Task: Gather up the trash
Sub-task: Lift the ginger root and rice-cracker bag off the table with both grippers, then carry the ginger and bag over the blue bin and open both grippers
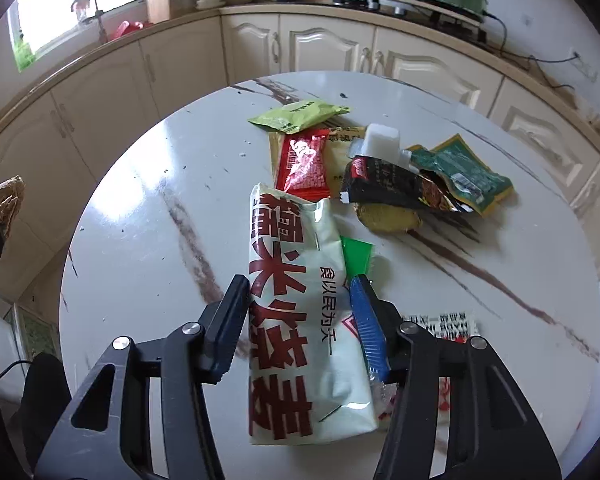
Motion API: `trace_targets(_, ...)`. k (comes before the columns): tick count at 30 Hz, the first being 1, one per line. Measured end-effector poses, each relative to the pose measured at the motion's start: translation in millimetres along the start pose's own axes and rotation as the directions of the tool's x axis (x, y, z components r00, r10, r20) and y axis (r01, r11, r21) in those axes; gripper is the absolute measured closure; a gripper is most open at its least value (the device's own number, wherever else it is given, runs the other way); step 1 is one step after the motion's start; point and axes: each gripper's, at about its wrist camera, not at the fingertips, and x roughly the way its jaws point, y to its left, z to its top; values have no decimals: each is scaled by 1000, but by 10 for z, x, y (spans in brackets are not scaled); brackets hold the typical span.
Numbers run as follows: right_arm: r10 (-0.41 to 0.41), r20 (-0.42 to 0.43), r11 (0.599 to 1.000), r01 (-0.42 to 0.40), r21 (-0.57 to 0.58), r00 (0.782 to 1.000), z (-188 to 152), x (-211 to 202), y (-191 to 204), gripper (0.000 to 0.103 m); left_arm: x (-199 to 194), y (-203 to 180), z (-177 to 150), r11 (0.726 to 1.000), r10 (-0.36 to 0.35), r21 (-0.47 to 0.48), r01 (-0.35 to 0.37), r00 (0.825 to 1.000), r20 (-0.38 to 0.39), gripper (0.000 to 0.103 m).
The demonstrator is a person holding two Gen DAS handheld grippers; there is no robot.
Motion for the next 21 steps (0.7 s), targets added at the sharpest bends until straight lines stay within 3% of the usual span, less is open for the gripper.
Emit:
trace_targets(12, 19, 9, 1000, -18, -5, 1000, 78, -35, 103, 56, 9, 81, -43, 1000, 19, -23, -18, 1000, 13, 68)
trace_targets(18, 22, 88, 1000, -22, -4, 996, 195, -314, 297, 55, -131, 349, -100, 997, 40, -67, -38, 999, 34, 68)
trace_targets(21, 78, 146, 996, -72, -42, 986, 320, -490, 606, 55, -237, 602, -179, 992, 77, -102, -72, 996, 40, 68)
